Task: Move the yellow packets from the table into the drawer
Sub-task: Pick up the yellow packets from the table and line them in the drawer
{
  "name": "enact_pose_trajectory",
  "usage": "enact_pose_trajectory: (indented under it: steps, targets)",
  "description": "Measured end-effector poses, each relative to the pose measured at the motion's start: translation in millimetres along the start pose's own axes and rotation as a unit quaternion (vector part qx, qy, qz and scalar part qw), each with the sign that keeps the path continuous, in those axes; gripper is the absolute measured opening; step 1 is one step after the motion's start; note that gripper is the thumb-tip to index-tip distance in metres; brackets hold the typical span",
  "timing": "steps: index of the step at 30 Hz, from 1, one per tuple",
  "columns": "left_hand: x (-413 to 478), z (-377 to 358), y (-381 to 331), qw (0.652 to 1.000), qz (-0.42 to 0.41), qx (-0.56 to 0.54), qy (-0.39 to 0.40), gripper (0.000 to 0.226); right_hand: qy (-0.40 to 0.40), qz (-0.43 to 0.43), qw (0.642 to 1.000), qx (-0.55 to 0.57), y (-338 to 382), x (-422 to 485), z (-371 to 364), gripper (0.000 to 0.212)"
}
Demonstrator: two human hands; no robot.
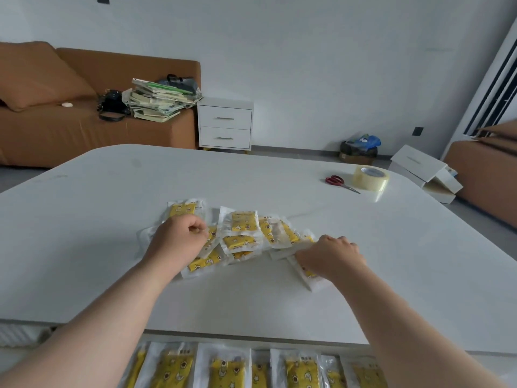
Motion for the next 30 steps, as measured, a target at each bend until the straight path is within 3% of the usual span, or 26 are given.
enact_pose_trajectory:
  steps: [4,10,16,20,24,30]
  targets:
    - [3.0,-7.3,5.3,0.998,-0.032,0.053,0.022,0.017,0.013,0.017,1.0,0.006,0.3,7.0,-1.3,0.025]
    - [8.2,-30.8,-32.8,0.973,-0.159,0.137,0.091,0.041,0.012,0.012,0.999,0.051,-6.5,10.0,6.3,0.036]
    - [9.2,-71.6,-45.2,0.953,-0.152,0.168,0.201,0.055,0.018,-0.028,0.985,0.167,-24.5,14.7,13.1,0.033]
    - [9.5,-89.1,-44.0,0.934,-0.167,0.228,0.218,0.049,0.008,-0.052,0.95,0.307,-45.2,27.2,18.4,0.015]
    - [11.1,-77.5,-52.3,0.949,-0.177,0.213,0.148,0.035,0.061,-0.078,0.869,0.484,-49.9,26.4,20.3,0.009]
    - [10.6,-68.4,-47.6,0.972,-0.14,0.151,0.113,0.016,0.096,-0.066,0.825,0.553,-31.6,19.3,17.0,0.009]
Point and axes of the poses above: each hand's wrist, its own x-axis towards the middle knuckle, its own z-axis out of the back of the hand, y = z × x, the point moved 8 cm from there along x, towards the middle knuckle, and after that the axes turned 6 degrees about -z, right-handed, at the moved point
